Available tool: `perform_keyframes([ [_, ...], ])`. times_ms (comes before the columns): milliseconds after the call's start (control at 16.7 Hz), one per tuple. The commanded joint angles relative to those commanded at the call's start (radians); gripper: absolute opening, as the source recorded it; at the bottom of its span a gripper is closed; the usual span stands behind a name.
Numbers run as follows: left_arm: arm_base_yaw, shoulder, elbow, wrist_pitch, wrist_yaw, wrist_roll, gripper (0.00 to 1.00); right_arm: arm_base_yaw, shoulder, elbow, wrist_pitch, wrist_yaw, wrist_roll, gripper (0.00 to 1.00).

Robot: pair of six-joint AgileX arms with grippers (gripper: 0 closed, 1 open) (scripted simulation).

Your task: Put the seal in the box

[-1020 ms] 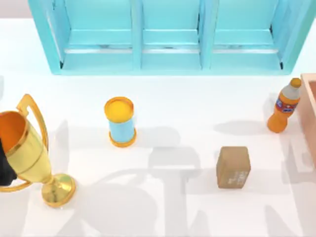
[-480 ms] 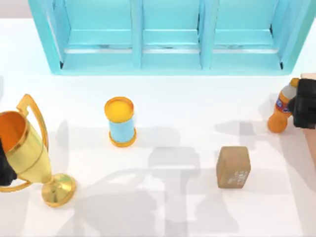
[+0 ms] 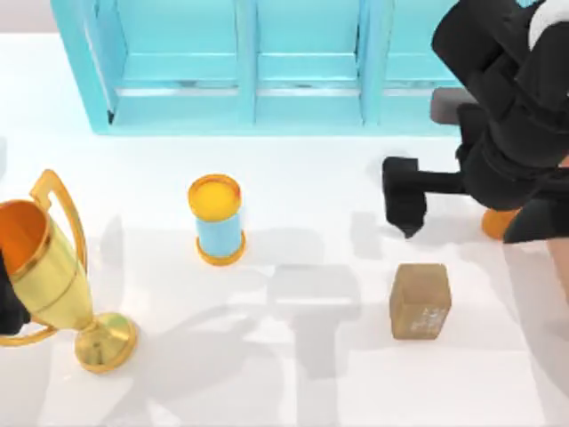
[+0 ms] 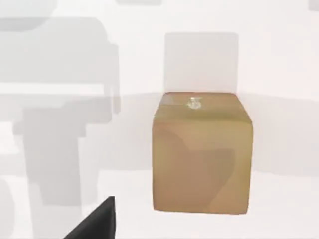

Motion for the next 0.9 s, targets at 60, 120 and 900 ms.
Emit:
perform_keyframes([
  [60,0.000,0.000,0.000,0.000,0.000,0.000,1.00,0.017,0.050,0.038,-0.041,0.001,0.015,1.00],
  [120,0.000,0.000,0.000,0.000,0.000,0.000,1.00,0.032,0.090,0.073,-0.077,0.002,0.028,1.00],
  [900,0.000,0.000,0.000,0.000,0.000,0.000,1.00,0.058,0.186,0.040,-0.018,0.004,0.053,1.00],
])
